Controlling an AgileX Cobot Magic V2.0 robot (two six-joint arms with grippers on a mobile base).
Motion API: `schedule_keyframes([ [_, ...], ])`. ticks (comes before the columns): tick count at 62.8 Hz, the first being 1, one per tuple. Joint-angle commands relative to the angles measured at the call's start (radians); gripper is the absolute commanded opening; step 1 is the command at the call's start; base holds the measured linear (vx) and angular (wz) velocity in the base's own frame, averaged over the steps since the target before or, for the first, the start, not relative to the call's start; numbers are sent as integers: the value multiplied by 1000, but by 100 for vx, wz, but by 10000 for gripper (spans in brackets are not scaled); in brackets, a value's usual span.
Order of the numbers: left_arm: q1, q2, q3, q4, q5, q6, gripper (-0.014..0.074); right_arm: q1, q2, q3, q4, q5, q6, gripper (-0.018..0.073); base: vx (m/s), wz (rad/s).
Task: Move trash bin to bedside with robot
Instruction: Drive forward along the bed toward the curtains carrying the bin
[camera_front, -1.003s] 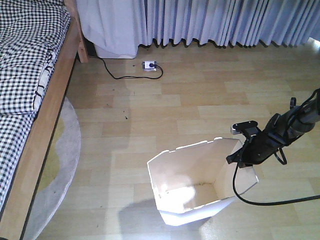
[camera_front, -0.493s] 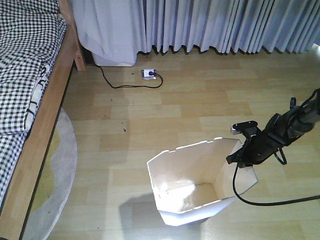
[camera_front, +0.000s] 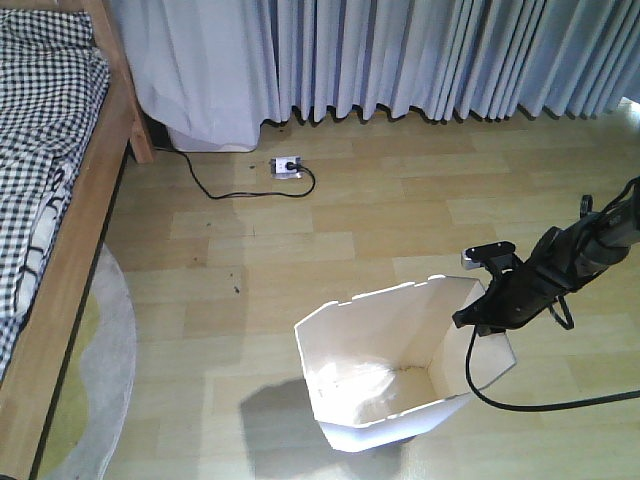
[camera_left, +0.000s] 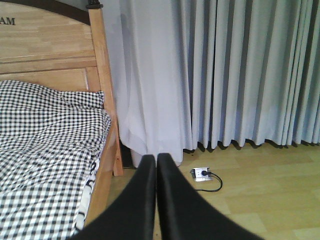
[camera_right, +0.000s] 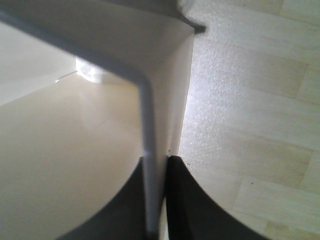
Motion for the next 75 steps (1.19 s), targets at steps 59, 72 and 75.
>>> schedule_keyframes([
  [59,0,-4,-21,-5,-73,-4,-6,-3,-86,-18,41,37,0,-5,21,3],
  [72,0,-4,-21,-5,-73,-4,-6,-3,-86,-18,41,37,0,-5,20,5],
  [75,0,-4,-21,-5,-73,-4,-6,-3,-86,-18,41,37,0,-5,20,3],
])
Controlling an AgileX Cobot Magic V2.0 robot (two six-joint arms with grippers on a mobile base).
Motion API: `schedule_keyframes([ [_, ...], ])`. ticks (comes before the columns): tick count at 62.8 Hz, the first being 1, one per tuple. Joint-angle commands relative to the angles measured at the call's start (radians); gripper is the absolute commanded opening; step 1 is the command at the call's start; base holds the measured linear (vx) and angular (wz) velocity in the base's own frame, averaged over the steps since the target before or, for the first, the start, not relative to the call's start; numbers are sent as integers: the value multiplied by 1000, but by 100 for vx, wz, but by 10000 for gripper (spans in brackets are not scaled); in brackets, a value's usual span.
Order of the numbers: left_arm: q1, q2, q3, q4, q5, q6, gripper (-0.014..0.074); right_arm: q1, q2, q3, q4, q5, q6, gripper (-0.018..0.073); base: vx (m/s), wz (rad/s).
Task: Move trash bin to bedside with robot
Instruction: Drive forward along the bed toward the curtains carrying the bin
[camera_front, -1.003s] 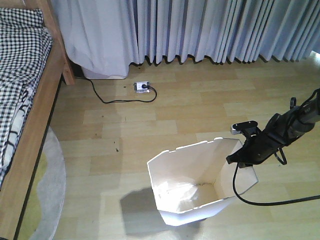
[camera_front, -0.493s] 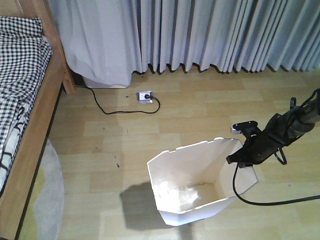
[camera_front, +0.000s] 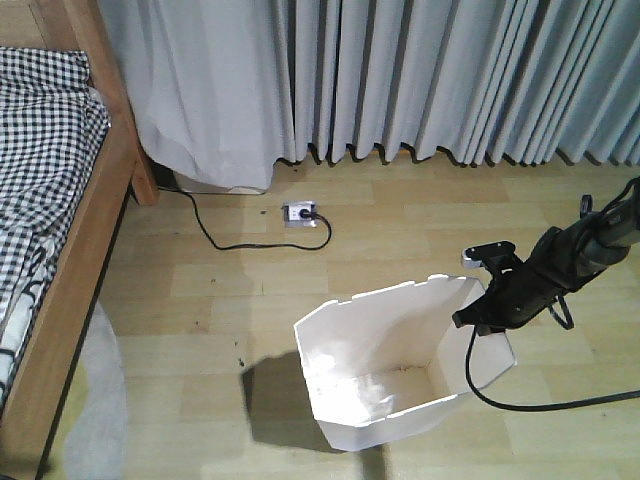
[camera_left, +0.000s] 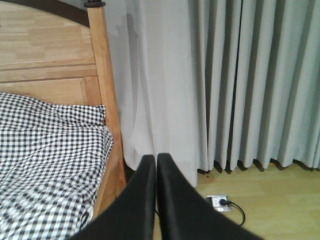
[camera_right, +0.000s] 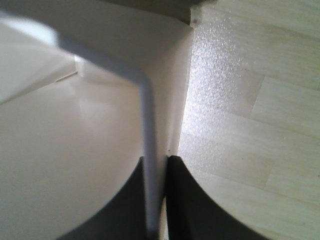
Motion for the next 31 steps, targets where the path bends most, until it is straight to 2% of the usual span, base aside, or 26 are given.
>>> schedule_keyframes([
  [1,0,-4,-21,-5,-73,-4,-6,-3,-86,-18,41,37,0,-5,19,2],
  [31,0,-4,-21,-5,-73,-4,-6,-3,-86,-18,41,38,0,-5,20,-2],
])
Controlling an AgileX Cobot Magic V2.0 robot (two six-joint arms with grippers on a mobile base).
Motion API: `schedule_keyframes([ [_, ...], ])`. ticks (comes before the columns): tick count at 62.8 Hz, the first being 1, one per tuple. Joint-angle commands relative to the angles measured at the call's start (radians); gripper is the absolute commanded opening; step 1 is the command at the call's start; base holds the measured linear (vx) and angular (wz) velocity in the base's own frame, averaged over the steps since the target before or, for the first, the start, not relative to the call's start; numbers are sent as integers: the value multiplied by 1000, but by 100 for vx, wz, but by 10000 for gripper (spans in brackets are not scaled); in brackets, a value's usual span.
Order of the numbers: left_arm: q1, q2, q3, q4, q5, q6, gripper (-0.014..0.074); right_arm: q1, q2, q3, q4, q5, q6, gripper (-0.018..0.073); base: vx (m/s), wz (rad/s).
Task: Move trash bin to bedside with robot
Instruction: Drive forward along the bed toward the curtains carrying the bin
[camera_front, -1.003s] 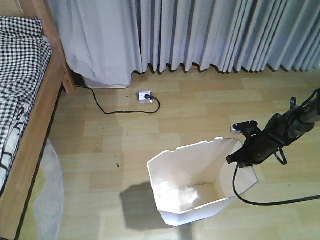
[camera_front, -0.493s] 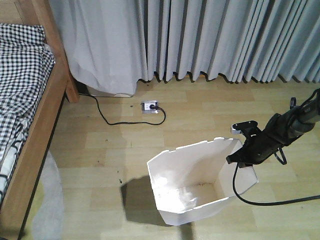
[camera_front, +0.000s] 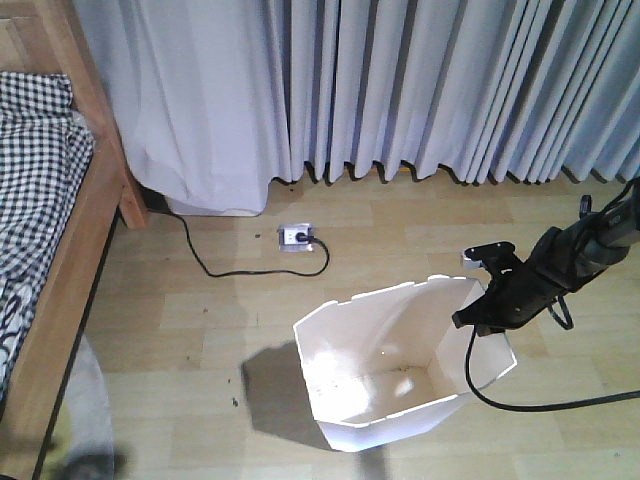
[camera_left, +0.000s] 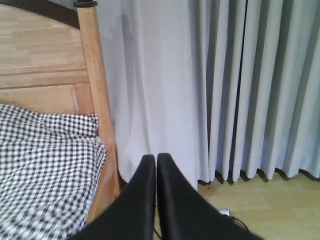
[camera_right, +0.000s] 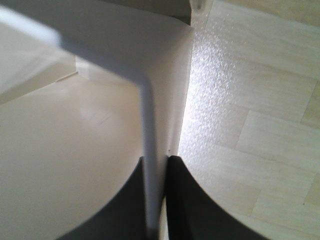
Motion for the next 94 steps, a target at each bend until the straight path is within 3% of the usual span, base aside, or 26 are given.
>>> schedule_keyframes([
  [1,0,-4,-21,-5,-73,-4,-6,-4,-86,-18,41,38,0,-5,20,-5],
  [94,0,-4,-21,-5,-73,-4,-6,-4,-86,-18,41,37,0,-5,19,1],
])
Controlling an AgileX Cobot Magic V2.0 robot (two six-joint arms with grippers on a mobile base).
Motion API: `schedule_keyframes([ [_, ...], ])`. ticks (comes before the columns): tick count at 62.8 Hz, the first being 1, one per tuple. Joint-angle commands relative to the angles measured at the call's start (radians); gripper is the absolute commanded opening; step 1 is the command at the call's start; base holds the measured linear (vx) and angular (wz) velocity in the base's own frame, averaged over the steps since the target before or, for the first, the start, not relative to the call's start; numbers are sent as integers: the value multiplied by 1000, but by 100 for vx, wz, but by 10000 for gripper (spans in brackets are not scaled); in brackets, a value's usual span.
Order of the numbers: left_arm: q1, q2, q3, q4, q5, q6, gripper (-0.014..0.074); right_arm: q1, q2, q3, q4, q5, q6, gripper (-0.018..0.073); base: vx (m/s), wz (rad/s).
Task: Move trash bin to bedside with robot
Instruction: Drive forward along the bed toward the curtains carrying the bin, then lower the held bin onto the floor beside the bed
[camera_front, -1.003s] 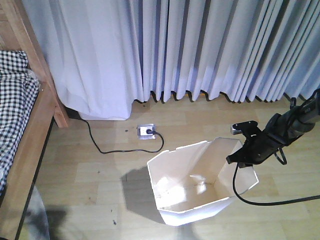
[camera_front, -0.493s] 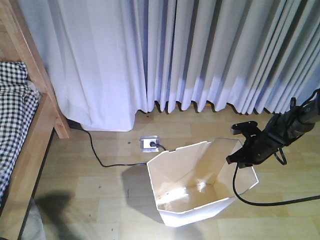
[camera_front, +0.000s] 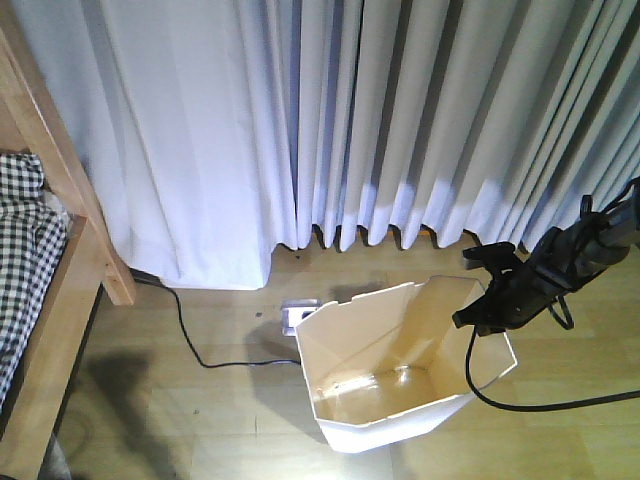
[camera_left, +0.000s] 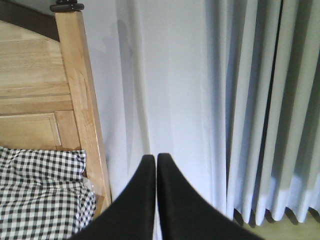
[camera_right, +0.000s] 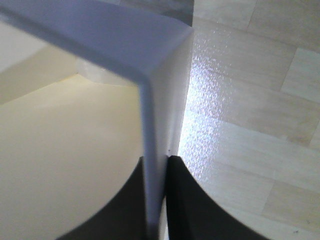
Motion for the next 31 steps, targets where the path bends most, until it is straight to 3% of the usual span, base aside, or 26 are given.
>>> schedule_keyframes([
  [1,0,-4,-21,-5,-73,-4,-6,-3,-86,-18,41,36,0,-5,17,0],
  [31,0,-4,-21,-5,-73,-4,-6,-3,-86,-18,41,36,0,-5,14,1],
])
